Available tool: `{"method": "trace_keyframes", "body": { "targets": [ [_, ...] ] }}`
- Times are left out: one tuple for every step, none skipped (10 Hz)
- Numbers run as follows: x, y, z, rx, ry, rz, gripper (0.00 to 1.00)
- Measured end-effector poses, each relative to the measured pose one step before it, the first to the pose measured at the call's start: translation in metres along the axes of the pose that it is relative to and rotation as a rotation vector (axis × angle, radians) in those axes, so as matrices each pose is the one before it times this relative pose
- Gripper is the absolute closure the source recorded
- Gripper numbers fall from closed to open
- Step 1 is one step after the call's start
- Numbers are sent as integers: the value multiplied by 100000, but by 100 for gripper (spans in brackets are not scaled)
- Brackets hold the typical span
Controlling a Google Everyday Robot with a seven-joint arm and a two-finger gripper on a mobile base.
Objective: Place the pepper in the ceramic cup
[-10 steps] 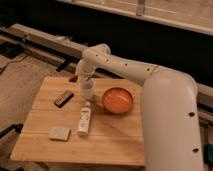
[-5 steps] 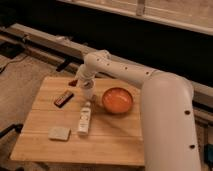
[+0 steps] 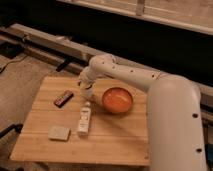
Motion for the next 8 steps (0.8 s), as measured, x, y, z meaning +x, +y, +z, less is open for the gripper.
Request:
{"method": "trace_keyframes", "body": {
  "targets": [
    [11,215,-124,508,25,430,20],
    [164,121,-246,745,253,461,20],
    [176,129,-273,845,408,447,20],
    [204,249,-558,1542,2097,401,20],
    [25,126,-157,448,829,121,20],
    [-39,6,-27,107,154,-20,20],
    [-46,31,44,-106,-15,-77,20],
    [-13,8,2,-20,-18,-3,20]
  ]
}}
